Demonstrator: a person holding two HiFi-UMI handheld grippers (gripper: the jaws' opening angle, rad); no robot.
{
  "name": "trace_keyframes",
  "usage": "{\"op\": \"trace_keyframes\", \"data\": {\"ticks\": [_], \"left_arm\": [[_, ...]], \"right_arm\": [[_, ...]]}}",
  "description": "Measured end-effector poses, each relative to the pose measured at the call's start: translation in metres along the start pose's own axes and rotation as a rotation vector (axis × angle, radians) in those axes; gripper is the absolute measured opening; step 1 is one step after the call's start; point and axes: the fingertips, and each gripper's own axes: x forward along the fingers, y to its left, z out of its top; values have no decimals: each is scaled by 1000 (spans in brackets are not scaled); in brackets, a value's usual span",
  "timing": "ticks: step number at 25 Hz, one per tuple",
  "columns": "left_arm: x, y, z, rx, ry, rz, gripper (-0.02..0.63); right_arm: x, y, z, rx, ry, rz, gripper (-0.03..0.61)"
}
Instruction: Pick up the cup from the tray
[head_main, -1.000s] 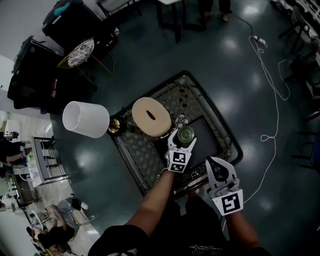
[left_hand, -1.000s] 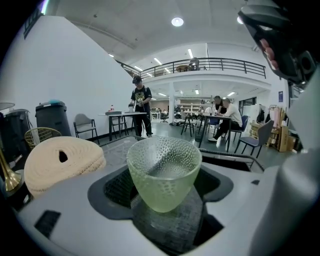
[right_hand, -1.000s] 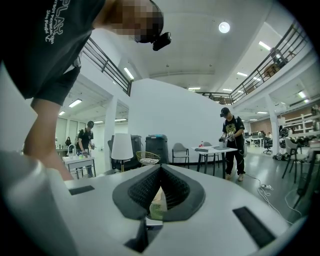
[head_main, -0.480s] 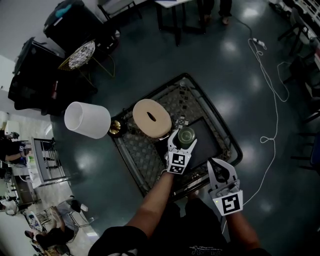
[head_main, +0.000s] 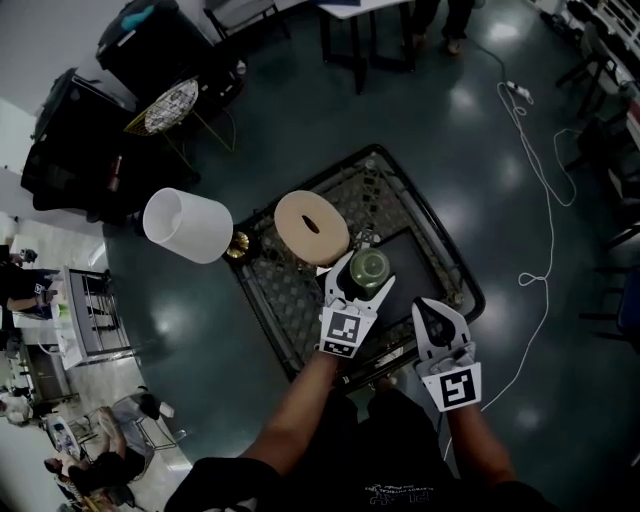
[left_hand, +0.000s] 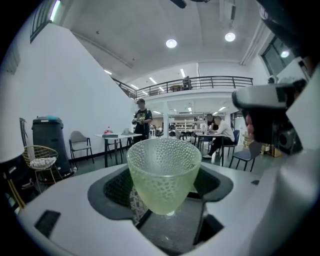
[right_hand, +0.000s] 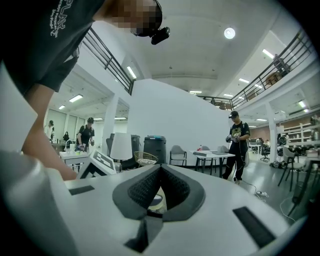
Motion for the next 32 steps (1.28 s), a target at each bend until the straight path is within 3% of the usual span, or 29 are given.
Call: {"op": "trace_keyframes", "data": {"ticks": [7, 15, 18, 23, 32], "left_arm": [[-63, 0, 57, 16, -79, -11, 373], [-135, 6, 99, 104, -106, 3, 373], [-153, 2, 105, 128, -124, -13, 373], [-179, 4, 109, 104, -182, -24, 373], [-195, 17, 120, 134, -205, -7, 373]], "right_arm": [[3, 17, 15, -2, -20, 26, 9], [9, 50, 36, -9, -21, 53, 9], [12, 62, 44, -15, -43, 60, 9], [20, 83, 50, -56, -70, 74, 9], [34, 98, 70, -81, -119, 84, 9]]}}
